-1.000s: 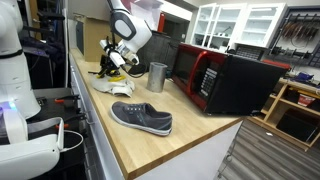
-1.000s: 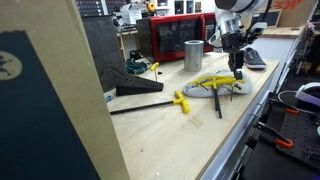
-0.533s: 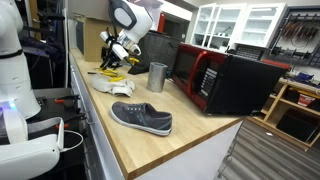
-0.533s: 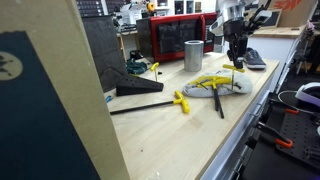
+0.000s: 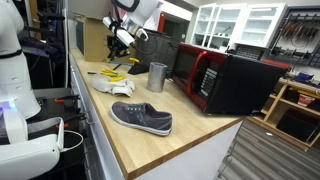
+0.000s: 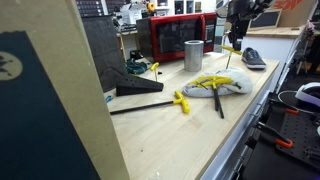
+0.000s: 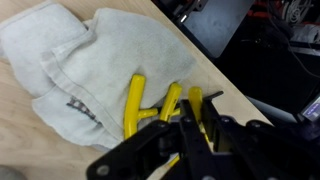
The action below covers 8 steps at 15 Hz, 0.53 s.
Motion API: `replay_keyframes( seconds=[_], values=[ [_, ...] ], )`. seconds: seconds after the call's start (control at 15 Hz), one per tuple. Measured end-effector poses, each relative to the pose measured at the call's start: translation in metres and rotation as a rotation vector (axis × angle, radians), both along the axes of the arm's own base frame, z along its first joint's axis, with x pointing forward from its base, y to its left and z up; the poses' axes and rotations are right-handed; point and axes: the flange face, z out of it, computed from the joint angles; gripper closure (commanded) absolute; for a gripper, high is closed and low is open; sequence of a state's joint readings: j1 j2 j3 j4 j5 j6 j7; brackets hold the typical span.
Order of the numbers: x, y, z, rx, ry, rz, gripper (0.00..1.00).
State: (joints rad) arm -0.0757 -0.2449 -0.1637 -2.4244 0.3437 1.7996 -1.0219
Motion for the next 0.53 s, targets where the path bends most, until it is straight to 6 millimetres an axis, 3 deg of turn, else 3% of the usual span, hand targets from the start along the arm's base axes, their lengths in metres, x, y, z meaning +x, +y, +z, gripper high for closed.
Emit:
replay_keyframes(
  seconds=[0.33, 0.53],
  values=[
    [0.017, -0.023, 0.047, -0.185, -0.095, -0.065, 0.96],
    [0.032, -0.021, 0.078, -0.334, -0.184, -0.078, 0.96]
  ],
)
